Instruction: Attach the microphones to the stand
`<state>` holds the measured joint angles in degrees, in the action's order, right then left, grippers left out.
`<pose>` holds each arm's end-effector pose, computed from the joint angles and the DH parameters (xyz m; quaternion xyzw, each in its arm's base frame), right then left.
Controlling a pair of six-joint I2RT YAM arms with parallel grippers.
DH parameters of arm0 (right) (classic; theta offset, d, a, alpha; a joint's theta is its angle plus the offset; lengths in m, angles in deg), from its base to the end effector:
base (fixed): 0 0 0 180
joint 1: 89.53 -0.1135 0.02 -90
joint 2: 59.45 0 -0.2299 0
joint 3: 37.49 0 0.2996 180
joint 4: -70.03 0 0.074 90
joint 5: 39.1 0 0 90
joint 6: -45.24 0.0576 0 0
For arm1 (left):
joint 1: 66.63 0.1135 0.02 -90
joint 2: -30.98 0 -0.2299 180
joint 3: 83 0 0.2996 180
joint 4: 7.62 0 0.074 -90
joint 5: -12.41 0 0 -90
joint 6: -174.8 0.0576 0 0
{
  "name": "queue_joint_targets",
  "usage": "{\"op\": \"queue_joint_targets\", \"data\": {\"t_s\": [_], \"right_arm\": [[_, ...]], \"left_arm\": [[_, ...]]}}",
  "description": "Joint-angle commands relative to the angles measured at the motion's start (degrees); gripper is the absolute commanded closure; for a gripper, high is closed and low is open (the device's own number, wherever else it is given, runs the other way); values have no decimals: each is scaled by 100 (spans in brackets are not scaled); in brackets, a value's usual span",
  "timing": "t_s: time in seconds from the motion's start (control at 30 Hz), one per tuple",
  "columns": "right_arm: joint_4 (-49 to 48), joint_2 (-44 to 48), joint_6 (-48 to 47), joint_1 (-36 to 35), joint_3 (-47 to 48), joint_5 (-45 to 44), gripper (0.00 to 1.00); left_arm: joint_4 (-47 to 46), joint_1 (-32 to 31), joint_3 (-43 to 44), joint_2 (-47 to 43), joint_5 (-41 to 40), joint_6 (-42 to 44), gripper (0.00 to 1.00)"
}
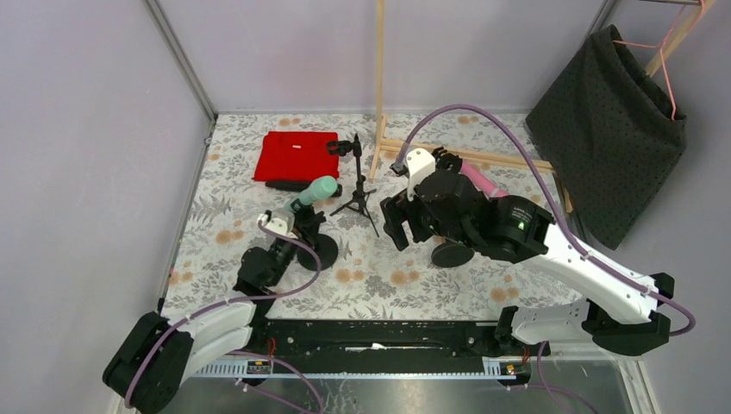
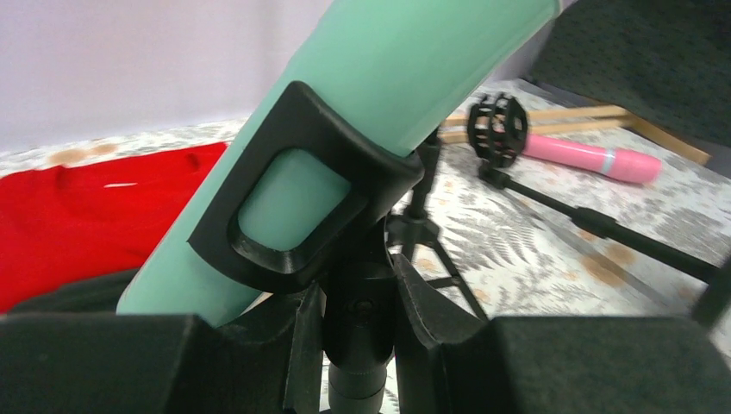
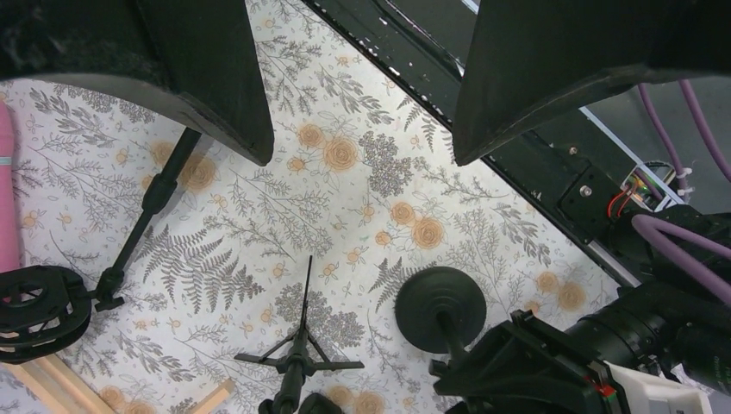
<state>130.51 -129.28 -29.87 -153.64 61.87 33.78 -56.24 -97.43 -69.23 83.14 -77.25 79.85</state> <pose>0.1515 0.2734 0.4106 -0.2916 0.8128 0.2100 0.4584 0.2088 -0.1249 0.1324 0.1456 0.6245 -0.2373 0.7297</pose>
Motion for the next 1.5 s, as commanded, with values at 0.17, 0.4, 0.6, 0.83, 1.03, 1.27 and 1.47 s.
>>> {"op": "queue_joint_targets", "data": {"t_s": [0.17,0.4,0.6,0.83,1.03,1.27,1.47], "right_arm": [[-165,136,217,-31,28,-644,16],[-162,21,332,3,-84,-626,16],[-93,15,373,60,-181,-622,15],[-19,13,379,131,-225,-583,15],[-67,86,378,209,-372,-549,15],[-142,159,367,248,-525,-467,15],[-139,196,337,277,-546,-410,15]], "left_arm": [[-1929,1183,-141,740,-631,-163,100],[-3167,2269,151,1922,-483,-527,100],[-3184,3065,368,2345,-536,-736,100],[-3184,3611,417,2530,-579,-755,99],[-3167,3630,415,2588,-415,-830,72],[-3140,3617,422,2527,-83,-766,58],[-3123,3617,506,2536,18,-456,91]]}}
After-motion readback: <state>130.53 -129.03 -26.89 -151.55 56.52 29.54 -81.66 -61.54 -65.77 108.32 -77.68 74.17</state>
